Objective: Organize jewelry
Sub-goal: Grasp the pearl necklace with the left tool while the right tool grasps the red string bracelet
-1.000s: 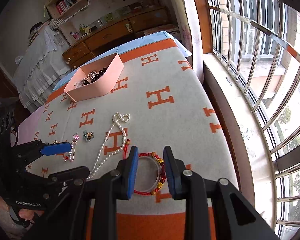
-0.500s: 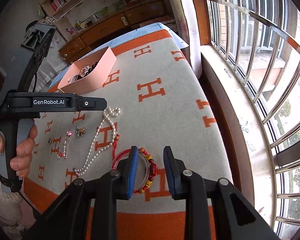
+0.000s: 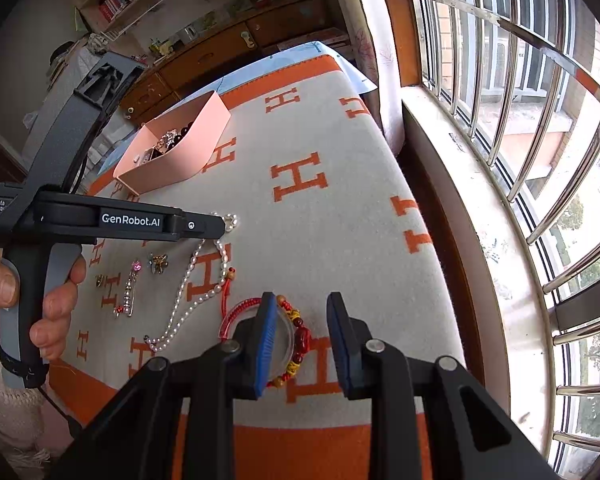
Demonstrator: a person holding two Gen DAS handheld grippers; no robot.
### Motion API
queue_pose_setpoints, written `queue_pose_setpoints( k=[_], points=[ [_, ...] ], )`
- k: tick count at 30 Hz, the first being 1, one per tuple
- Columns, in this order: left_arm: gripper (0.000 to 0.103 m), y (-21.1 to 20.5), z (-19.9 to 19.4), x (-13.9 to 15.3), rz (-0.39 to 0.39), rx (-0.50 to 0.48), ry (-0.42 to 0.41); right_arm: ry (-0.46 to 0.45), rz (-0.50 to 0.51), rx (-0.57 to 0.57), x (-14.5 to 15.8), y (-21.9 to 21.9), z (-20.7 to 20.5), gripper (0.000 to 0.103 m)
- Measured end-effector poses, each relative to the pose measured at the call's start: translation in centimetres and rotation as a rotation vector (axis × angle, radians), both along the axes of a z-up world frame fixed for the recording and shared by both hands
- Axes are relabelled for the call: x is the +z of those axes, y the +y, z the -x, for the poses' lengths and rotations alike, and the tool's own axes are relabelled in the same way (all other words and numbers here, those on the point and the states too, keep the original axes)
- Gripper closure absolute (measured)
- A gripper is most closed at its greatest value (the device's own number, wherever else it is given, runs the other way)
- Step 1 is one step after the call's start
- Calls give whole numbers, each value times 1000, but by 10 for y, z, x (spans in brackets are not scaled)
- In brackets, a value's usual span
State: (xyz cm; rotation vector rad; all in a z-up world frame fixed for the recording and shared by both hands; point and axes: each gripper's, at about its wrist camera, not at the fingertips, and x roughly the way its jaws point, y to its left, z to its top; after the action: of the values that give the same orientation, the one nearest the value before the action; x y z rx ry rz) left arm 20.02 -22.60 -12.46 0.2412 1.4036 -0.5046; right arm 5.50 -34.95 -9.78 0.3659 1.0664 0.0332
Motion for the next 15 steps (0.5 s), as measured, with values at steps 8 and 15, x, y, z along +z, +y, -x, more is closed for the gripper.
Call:
queue_pose_setpoints(
  k=[8,15],
  points=[
    [100,-24,6,-2,-59,-60,-30,1,-3,-8,0,-3,1,77],
    [100,5,12,13,50,27,-42,-8,-21,-14,4,-8,3,77]
  ],
)
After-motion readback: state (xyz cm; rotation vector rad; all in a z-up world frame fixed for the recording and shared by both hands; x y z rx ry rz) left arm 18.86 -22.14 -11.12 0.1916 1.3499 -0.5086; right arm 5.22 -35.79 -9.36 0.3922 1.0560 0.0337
